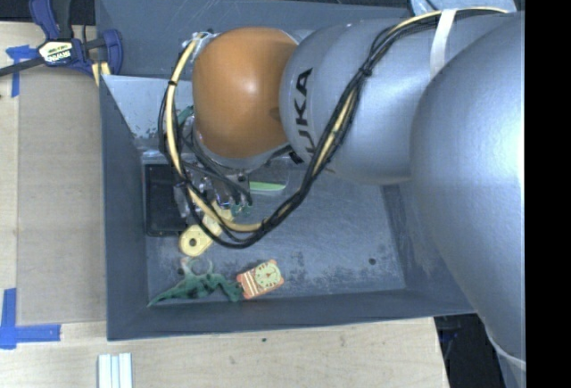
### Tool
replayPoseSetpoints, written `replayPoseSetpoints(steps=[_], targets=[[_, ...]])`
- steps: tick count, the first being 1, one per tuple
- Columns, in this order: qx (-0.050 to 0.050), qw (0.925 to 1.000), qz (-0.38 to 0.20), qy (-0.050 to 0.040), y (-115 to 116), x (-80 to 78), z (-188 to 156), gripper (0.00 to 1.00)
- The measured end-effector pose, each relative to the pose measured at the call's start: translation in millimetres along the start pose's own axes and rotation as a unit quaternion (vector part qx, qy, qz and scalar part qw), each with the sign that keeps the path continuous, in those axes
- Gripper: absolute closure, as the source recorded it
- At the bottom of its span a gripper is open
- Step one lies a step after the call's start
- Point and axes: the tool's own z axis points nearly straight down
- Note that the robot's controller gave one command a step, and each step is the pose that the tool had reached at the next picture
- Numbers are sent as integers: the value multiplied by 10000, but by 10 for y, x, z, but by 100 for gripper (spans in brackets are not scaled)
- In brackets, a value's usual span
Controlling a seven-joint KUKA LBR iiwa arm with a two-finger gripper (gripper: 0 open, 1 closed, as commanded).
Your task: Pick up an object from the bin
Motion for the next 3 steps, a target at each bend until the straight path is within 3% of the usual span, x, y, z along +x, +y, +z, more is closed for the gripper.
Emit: replayPoseSetpoints(steps=[1, 2, 3], targets=[[-4, 9999, 115, 3, 4, 10, -119, 100], [-9, 9998, -193, -30, -47, 217, 700, 100], [-27, 9858, 1678, -43, 60, 266, 292, 100]])
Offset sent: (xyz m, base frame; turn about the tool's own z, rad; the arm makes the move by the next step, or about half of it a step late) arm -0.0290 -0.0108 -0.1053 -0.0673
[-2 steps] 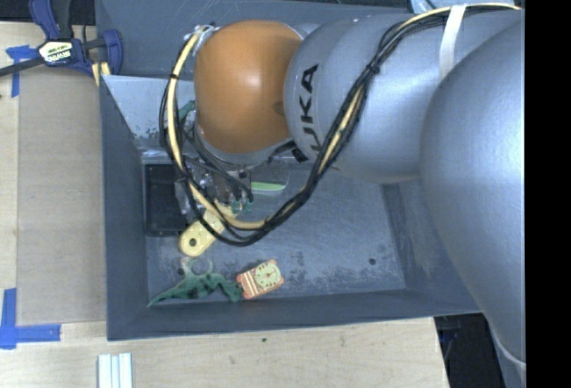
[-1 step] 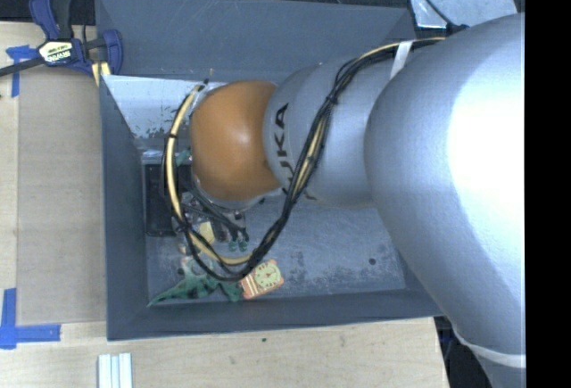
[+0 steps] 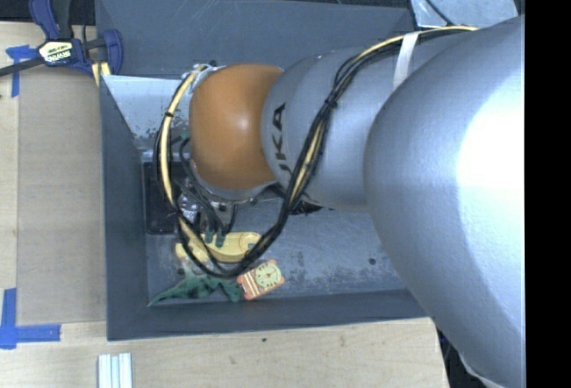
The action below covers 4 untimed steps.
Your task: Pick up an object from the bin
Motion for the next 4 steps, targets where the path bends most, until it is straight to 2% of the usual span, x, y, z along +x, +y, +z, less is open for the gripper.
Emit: replayPoseSetpoints(steps=[1, 2, 3, 4], targets=[[3, 9907, -1364, 4, -281, 5, 304, 100], [-11, 9888, -1491, -14, -198, -52, -301, 100], [3, 9863, -1649, -4, -470, 9, 219, 100], [-33, 9928, -1192, -64, -300, 98, -143, 100]])
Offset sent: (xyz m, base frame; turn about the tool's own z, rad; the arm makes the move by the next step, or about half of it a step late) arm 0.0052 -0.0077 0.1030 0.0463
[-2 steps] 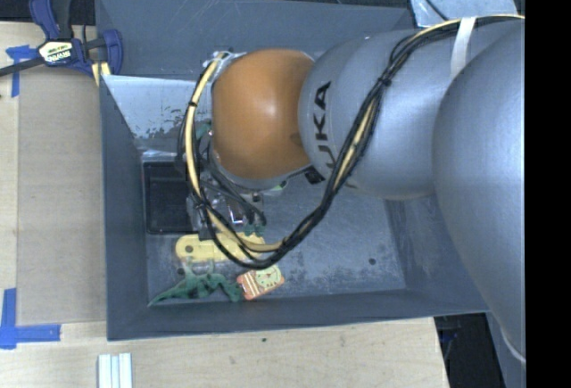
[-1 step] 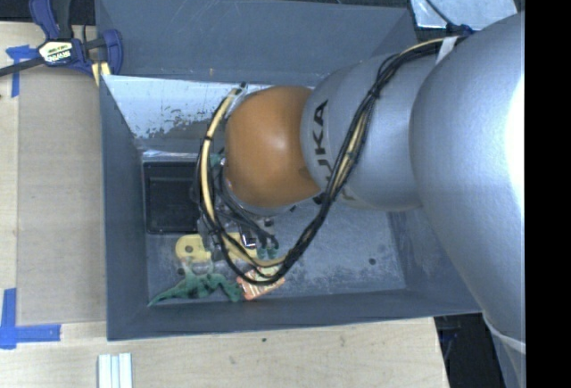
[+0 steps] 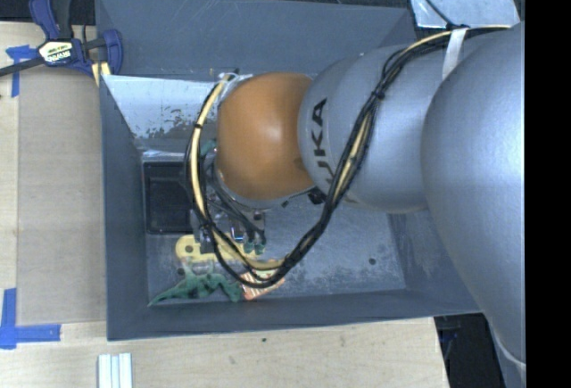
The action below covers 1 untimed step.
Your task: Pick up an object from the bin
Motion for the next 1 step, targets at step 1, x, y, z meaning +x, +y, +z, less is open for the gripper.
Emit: replayPoseSetpoints(steps=[1], targets=[[19, 9929, -1186, 54, -149, 75, 347, 100]])
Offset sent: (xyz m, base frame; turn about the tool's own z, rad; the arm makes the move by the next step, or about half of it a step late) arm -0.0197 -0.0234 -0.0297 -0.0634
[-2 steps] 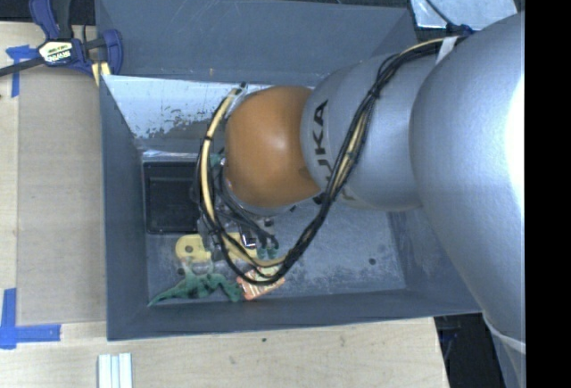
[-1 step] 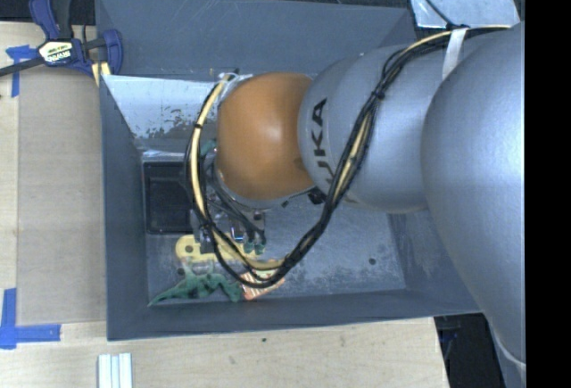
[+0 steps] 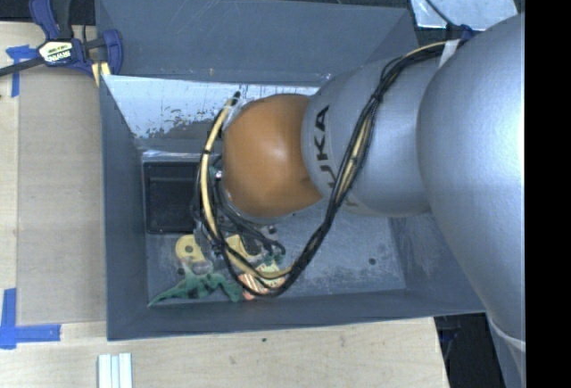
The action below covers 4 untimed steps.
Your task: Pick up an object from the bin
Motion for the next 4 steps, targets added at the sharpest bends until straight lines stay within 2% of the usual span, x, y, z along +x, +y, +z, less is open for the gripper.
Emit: replayPoseSetpoints(steps=[1, 2, 3, 4], targets=[[-9, 10000, 63, -42, -45, 97, 11, 100], [0, 9999, -151, -20, -100, -54, -515, 100], [2, 10000, 5, -16, -112, 158, 501, 0], [5, 9999, 30, -160, -132, 76, 427, 100]])
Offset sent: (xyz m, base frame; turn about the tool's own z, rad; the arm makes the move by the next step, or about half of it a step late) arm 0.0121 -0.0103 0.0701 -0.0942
